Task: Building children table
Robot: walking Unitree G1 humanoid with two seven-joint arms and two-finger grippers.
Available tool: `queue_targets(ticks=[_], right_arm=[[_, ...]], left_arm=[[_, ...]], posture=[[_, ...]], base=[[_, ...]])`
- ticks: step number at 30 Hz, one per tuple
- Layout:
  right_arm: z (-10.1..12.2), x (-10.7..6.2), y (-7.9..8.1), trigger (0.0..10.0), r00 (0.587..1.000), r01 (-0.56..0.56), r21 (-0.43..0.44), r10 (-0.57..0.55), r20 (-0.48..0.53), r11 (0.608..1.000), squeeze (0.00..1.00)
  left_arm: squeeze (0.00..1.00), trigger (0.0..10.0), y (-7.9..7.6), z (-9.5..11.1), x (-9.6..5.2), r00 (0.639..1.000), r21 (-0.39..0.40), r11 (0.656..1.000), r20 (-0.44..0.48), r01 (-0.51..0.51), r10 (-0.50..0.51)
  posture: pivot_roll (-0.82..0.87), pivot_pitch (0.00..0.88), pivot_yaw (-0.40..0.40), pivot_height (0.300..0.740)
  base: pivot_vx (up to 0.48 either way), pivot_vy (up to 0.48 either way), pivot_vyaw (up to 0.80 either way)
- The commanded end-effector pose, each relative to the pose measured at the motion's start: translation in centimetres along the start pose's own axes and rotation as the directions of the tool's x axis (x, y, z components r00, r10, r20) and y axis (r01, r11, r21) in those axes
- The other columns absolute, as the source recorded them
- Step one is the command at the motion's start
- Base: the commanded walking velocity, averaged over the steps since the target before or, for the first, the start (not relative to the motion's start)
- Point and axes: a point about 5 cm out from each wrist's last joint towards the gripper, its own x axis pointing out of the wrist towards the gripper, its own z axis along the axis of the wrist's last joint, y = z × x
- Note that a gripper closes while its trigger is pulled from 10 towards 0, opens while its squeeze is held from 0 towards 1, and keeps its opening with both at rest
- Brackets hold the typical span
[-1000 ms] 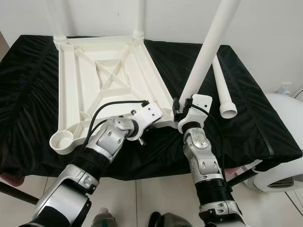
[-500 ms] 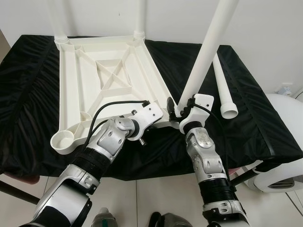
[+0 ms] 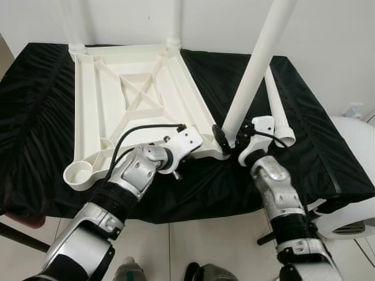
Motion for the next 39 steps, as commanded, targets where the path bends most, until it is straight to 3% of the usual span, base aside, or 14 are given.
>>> queue_targets(ticks=[1,13,23,24,25,26,27,28,39], right_arm=[[-0.2,0.0,-0.2,10.0,0.999,-0.033,-0.001,0.033,-0.003,0.999,0.00],[-0.3,0.9,-1.4,10.0,0.982,-0.191,0.019,0.191,0.004,0.981,0.00],[-0.5,1.2,-2.2,10.0,0.975,-0.222,0.006,0.222,-0.028,0.975,0.00],[-0.6,1.2,-2.5,5.8,0.974,-0.224,0.008,0.224,-0.035,0.975,0.00],[-0.6,1.2,-2.5,5.8,0.974,-0.224,0.008,0.224,-0.035,0.975,0.00],[-0.7,1.2,-2.7,4.6,0.973,-0.227,0.009,0.227,-0.042,0.974,0.00],[-0.7,1.2,-2.7,4.6,0.973,-0.227,0.009,0.227,-0.042,0.974,0.00],[-0.7,1.1,-2.9,0.0,0.972,-0.229,0.009,0.229,-0.047,0.973,0.00],[-1.0,0.9,-3.4,0.0,0.968,-0.245,0.013,0.245,-0.054,0.970,0.00]], left_arm=[[0.00,10.0,0.0,1.5,0.0,0.999,0.054,0.999,0.050,0.000,-0.002],[0.00,10.0,-0.1,1.6,0.1,0.999,0.061,0.998,0.053,0.007,-0.010],[0.00,10.0,-0.1,1.7,0.1,0.998,0.070,0.998,0.053,0.011,-0.015],[0.00,10.0,-0.1,1.7,0.1,0.998,0.071,0.997,0.053,0.012,-0.016],[0.00,10.0,-0.1,1.7,0.1,0.998,0.071,0.997,0.053,0.012,-0.016],[0.00,10.0,-0.2,1.7,0.1,0.998,0.072,0.997,0.052,0.013,-0.017],[0.00,10.0,-0.2,1.7,0.1,0.998,0.072,0.997,0.052,0.013,-0.017],[0.00,10.0,-0.2,1.7,0.1,0.998,0.073,0.997,0.052,0.013,-0.017],[0.00,10.0,-0.4,1.6,0.1,0.998,0.073,0.997,0.050,0.020,-0.024]], posture=[[0.04,0.004,-0.074,0.740],[0.04,0.000,-0.072,0.740],[0.05,0.000,-0.069,0.740],[0.05,0.000,-0.070,0.740],[0.05,0.000,-0.070,0.740],[0.05,0.000,-0.070,0.740],[0.05,0.000,-0.070,0.740],[0.05,0.000,-0.071,0.740],[0.05,0.000,-0.071,0.740]], base=[[0.000,0.000,0.00],[0.000,0.000,0.00],[0.000,0.000,0.00],[0.000,0.000,0.00],[0.000,0.000,0.00],[0.000,0.000,0.00],[0.000,0.000,0.00],[0.000,0.000,0.00],[0.000,0.000,0.00]])
